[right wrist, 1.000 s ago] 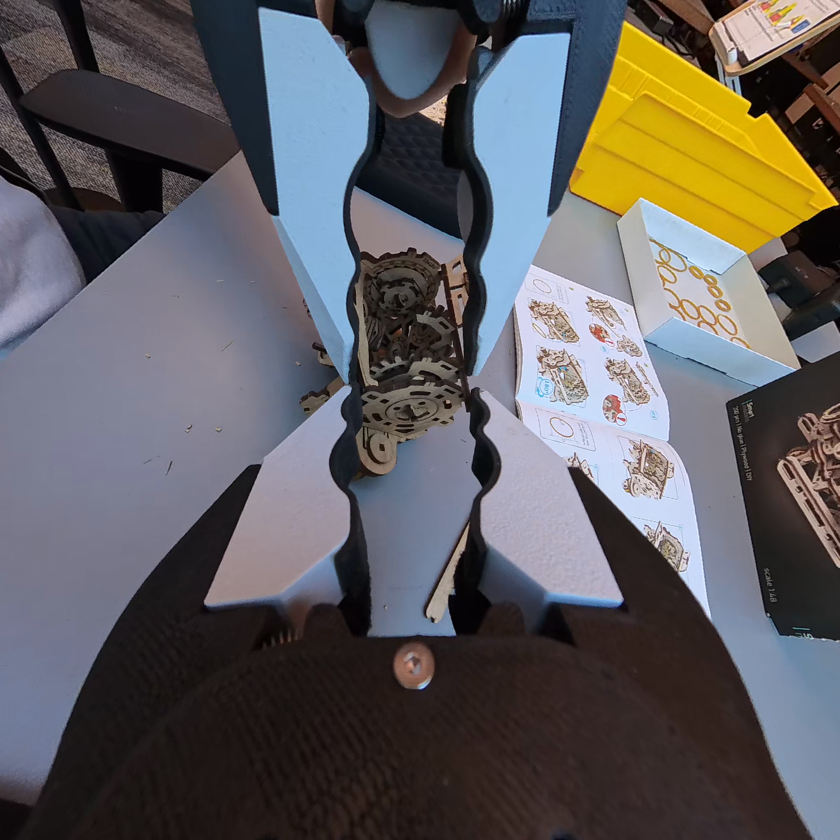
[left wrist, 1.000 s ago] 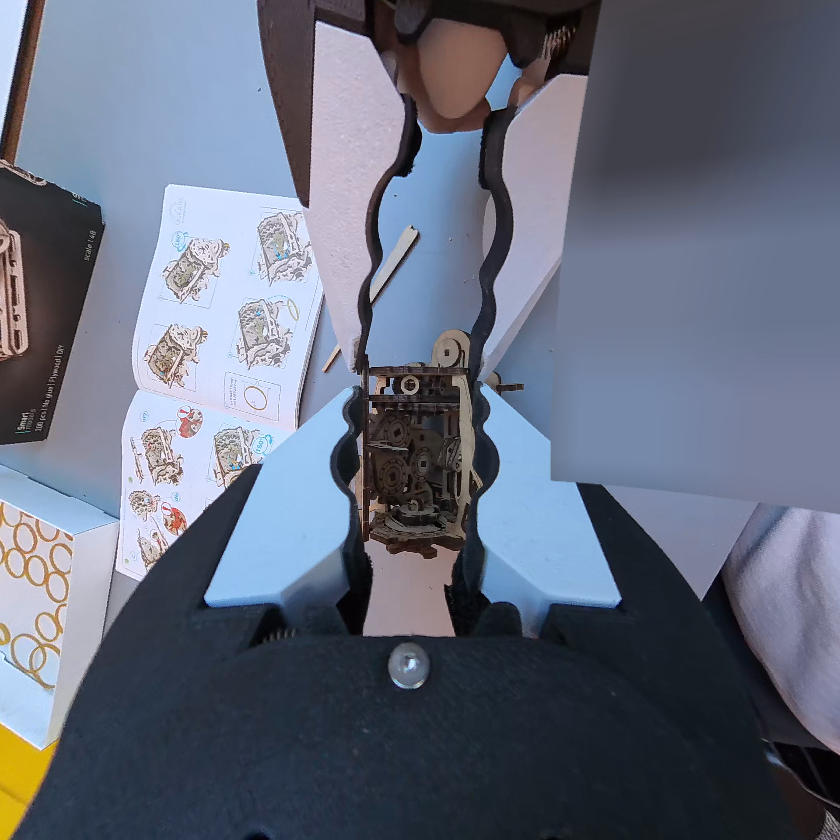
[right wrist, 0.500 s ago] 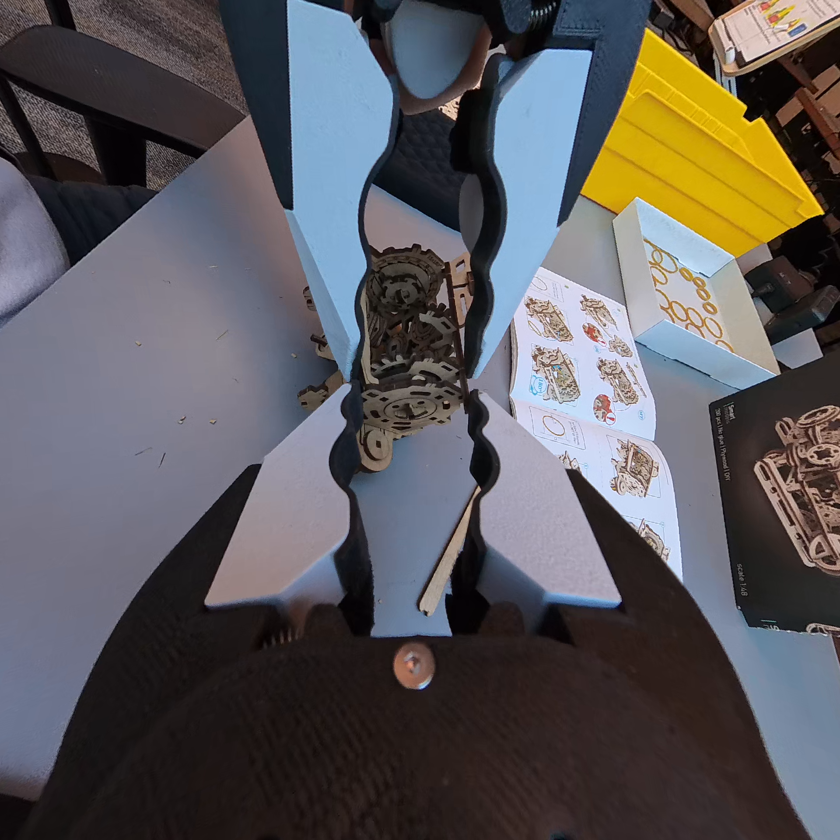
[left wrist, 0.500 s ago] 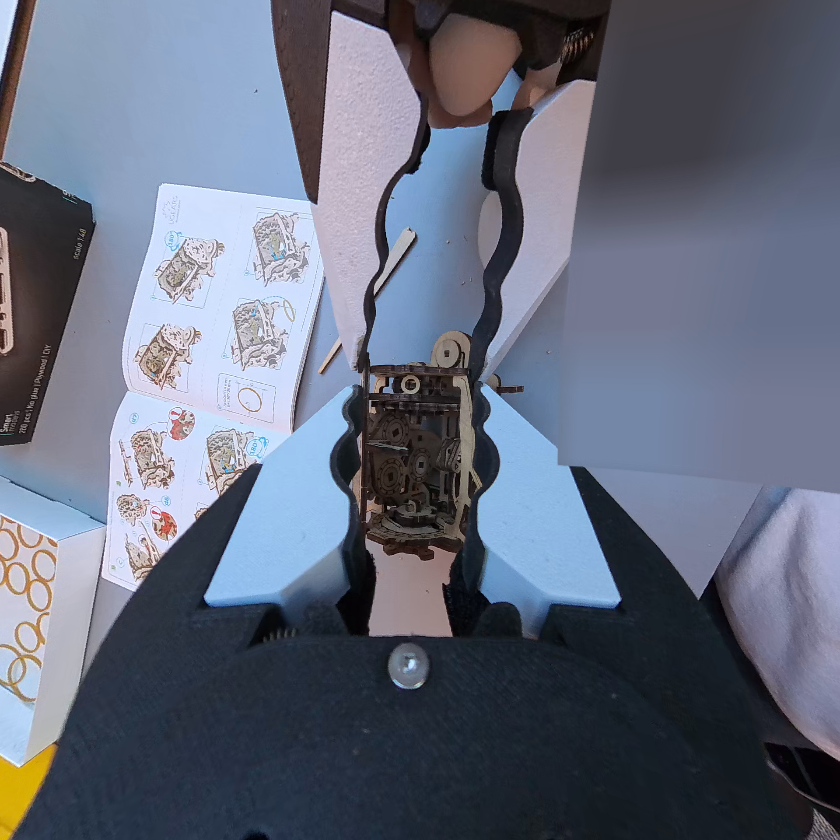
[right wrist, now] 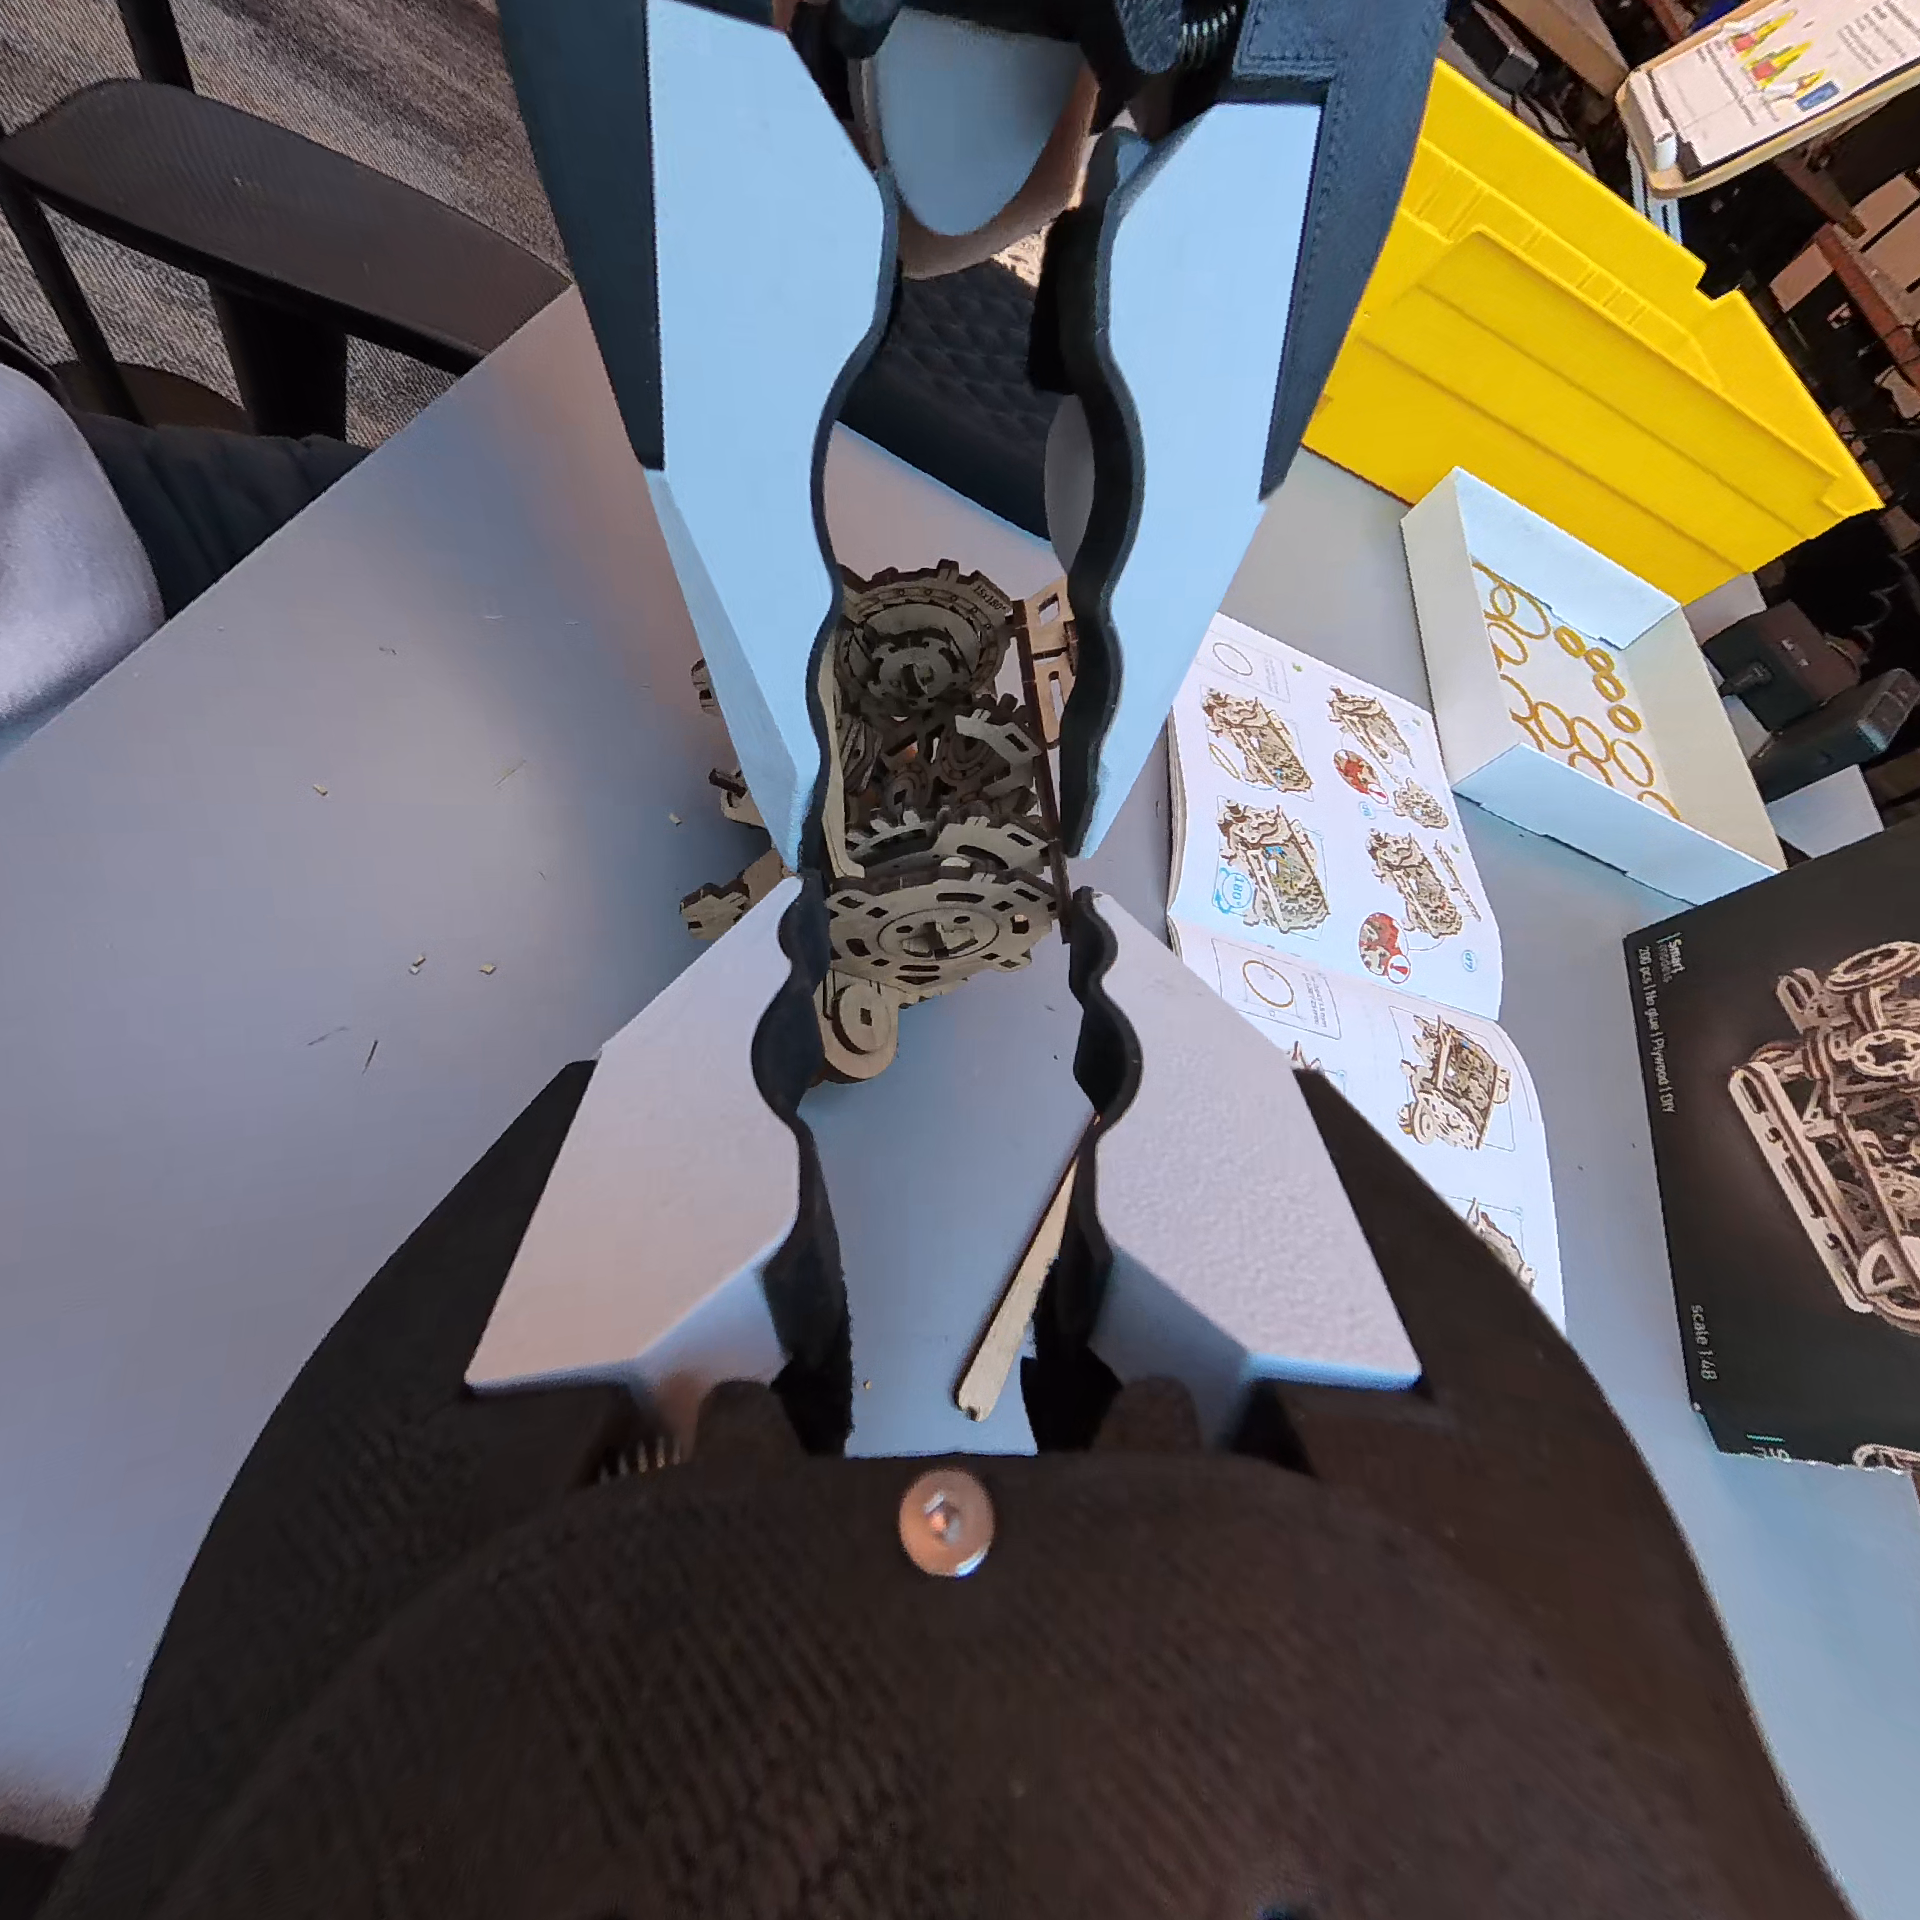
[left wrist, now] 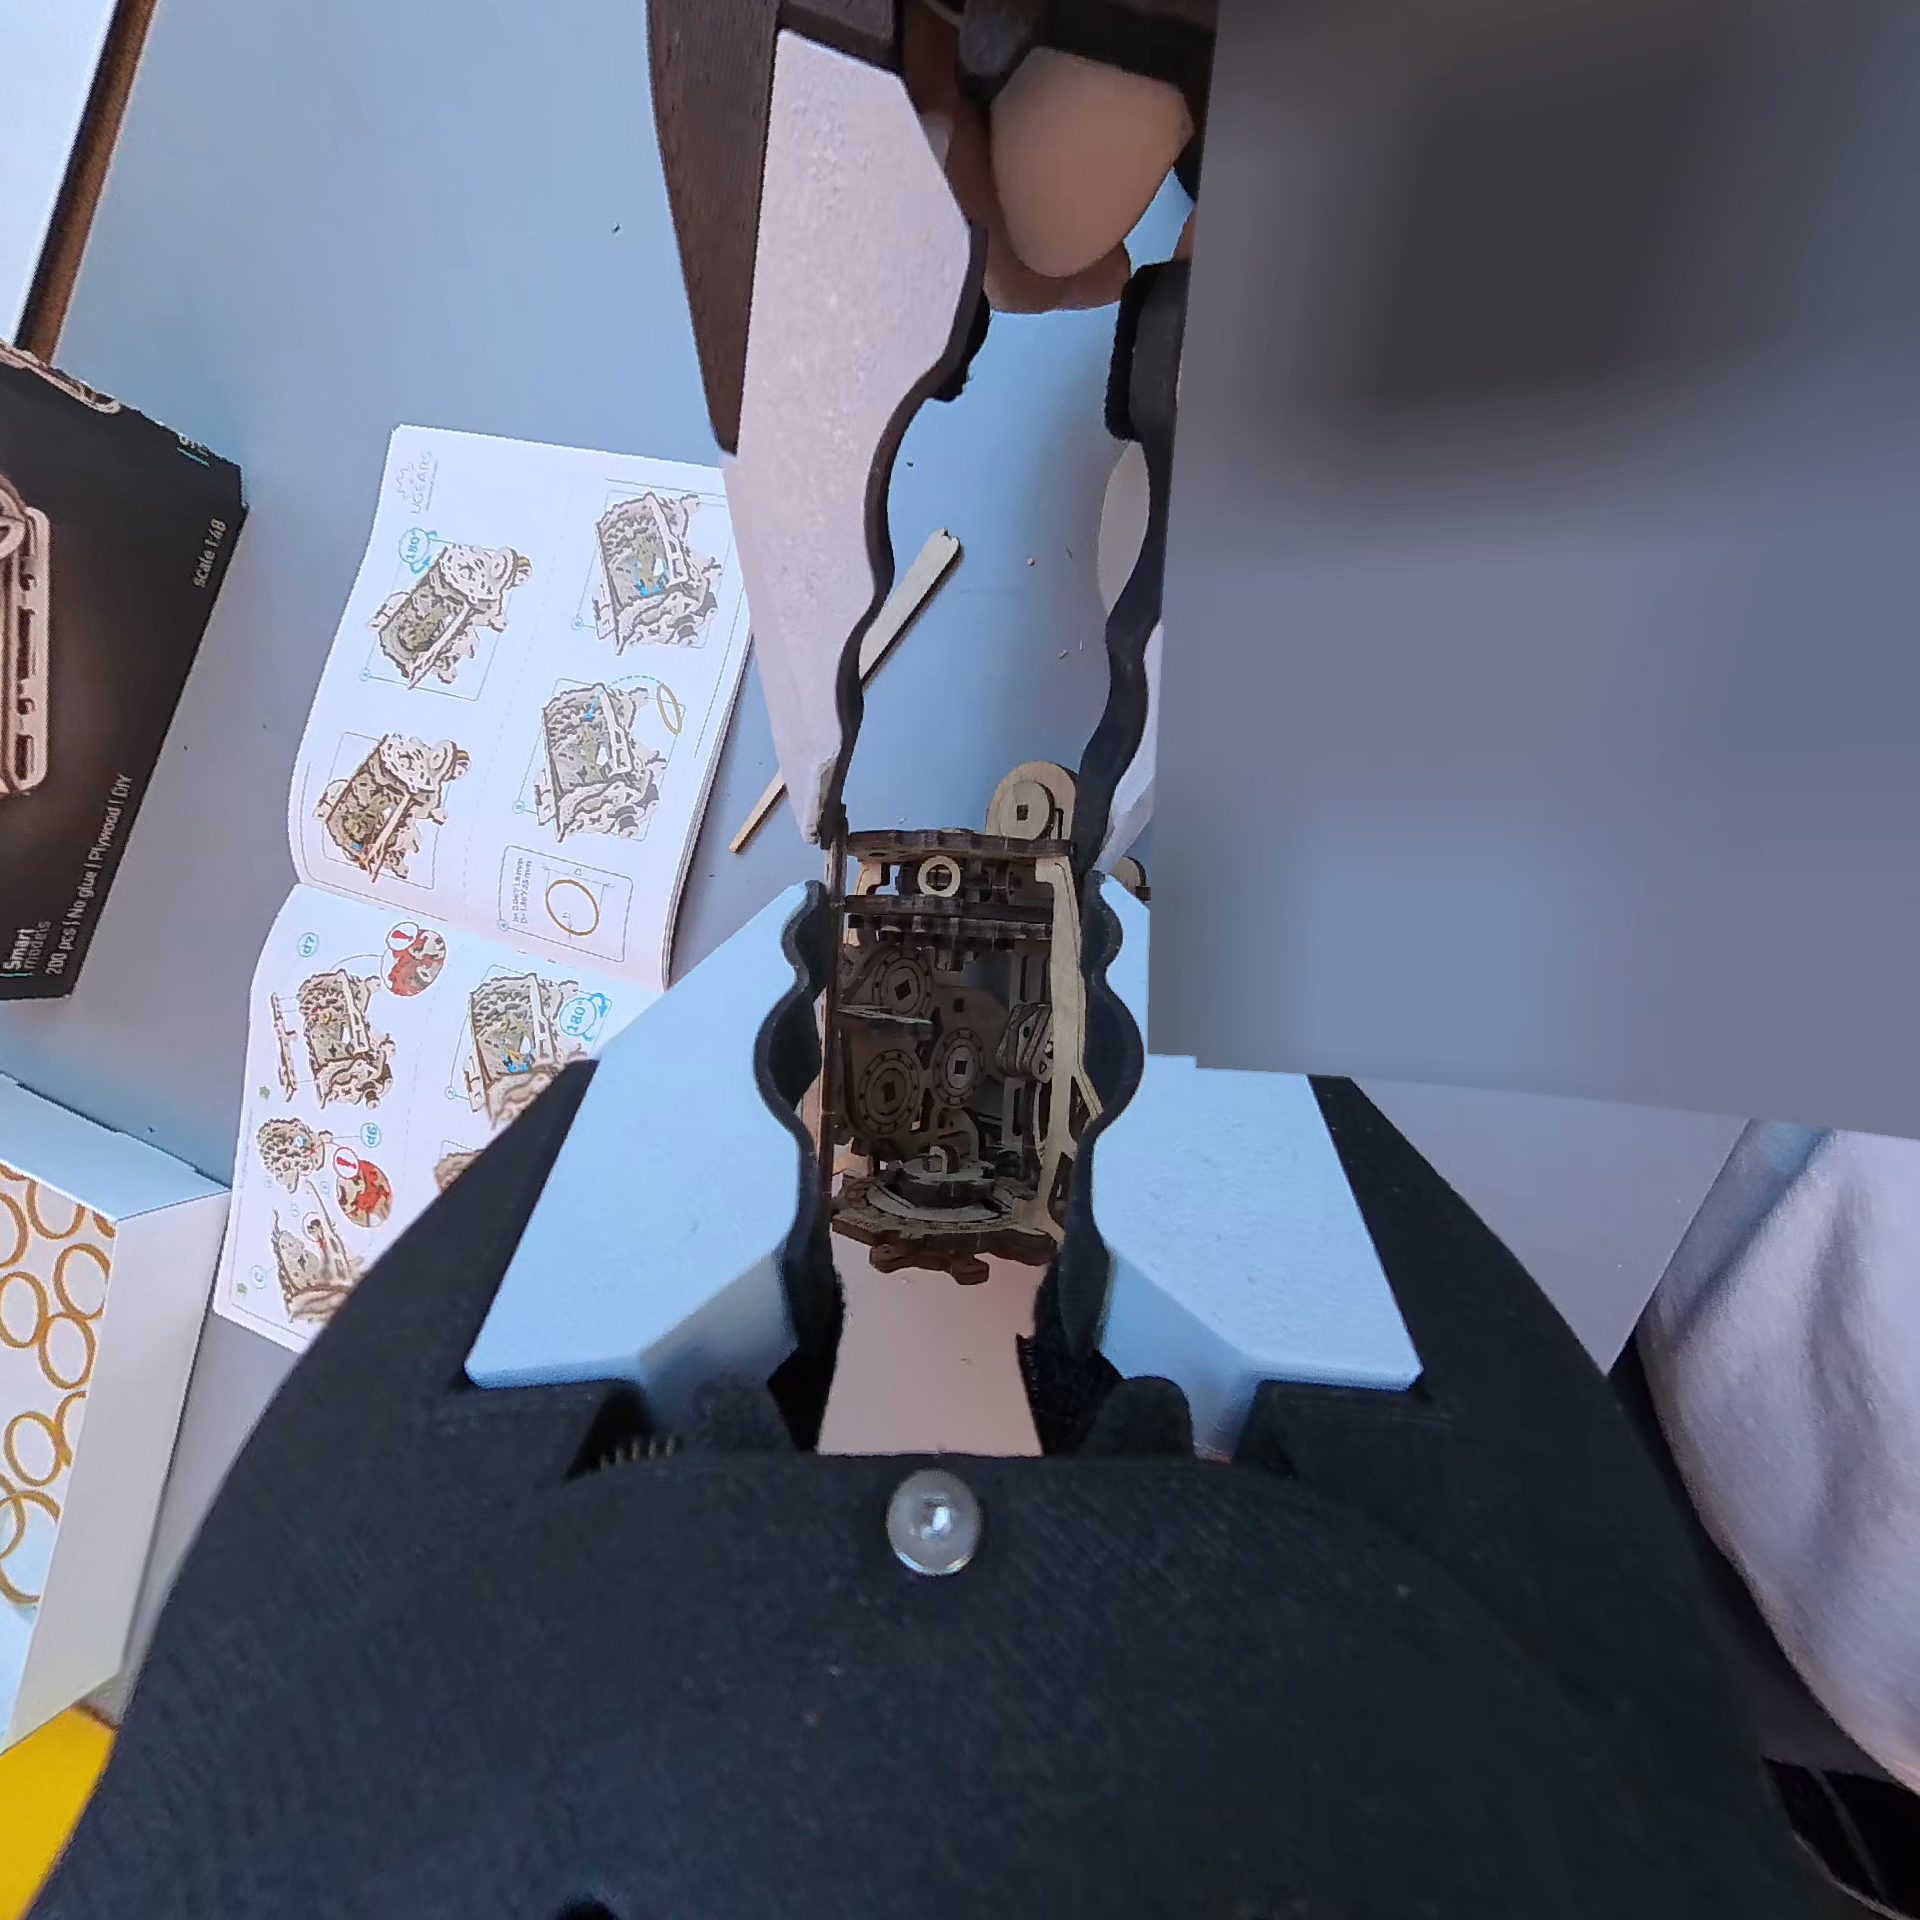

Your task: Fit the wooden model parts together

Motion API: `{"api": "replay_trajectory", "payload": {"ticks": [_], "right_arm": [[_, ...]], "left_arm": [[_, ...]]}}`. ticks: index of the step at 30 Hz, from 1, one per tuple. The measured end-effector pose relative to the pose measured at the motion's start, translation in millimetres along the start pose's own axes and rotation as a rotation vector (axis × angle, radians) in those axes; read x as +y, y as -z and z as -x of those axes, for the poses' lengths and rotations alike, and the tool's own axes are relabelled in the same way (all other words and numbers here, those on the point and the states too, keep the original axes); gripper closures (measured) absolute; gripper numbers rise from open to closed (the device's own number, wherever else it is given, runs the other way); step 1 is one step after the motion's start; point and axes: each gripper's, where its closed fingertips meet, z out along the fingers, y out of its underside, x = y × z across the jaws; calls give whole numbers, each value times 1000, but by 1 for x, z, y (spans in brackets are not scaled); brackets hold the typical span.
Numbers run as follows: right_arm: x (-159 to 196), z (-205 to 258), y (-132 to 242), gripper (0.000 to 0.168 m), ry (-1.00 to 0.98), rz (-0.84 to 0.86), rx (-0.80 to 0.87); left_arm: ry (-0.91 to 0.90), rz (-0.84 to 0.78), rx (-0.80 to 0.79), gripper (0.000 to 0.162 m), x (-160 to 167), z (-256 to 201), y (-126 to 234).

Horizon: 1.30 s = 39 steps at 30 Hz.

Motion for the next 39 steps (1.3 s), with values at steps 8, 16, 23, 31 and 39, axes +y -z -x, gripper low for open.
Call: {"api": "replay_trajectory", "payload": {"ticks": [8,16,23,31,39], "right_arm": [[0,-1,0,122,3,1,9],[1,-1,0,123,21,17,13],[1,-1,0,124,42,24,19],[1,0,0,121,-29,-24,-27],[2,-1,0,124,6,6,-2]], "left_arm": [[29,11,12,115,1,0,-1],[18,6,-7,115,1,-1,-1],[13,3,-19,115,1,-2,-1],[10,10,6,115,1,-2,0],[33,-1,5,115,0,-2,-1]]}}
